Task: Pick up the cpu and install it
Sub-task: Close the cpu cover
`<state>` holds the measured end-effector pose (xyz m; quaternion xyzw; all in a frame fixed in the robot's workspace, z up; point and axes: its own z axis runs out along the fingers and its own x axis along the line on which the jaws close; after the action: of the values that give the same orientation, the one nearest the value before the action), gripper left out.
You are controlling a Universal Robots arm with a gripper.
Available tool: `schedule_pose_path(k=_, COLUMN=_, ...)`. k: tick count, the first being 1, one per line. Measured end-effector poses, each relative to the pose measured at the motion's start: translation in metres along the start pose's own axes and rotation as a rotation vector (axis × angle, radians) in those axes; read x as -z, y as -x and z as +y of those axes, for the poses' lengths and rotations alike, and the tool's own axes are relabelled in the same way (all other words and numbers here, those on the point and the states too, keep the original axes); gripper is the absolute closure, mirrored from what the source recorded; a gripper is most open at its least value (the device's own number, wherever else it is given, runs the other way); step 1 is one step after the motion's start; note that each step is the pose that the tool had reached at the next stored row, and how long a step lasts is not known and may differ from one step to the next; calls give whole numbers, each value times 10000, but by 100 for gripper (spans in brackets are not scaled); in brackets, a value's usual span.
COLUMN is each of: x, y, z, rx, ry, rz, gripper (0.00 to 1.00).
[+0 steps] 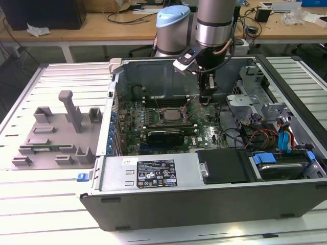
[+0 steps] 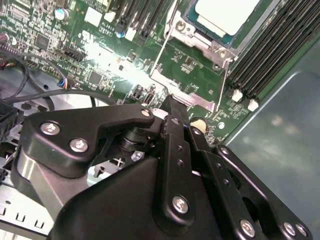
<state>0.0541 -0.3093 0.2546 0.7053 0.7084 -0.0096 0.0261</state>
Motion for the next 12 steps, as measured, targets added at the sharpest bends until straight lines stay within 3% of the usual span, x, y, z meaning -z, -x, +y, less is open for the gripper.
schedule_pose_path(k=3, x=1, y=-1, z=-52, rx=-8, ry=20, rz=0, gripper=89)
schedule_pose_path(k=9, x=7, y=-14, z=-248, rx=-52, ry=81, rz=-2, gripper=89)
schedule_pose_path(k=12, x=8, y=-16, z=-294, rx=-69, ry=88, rz=-2, gripper=89)
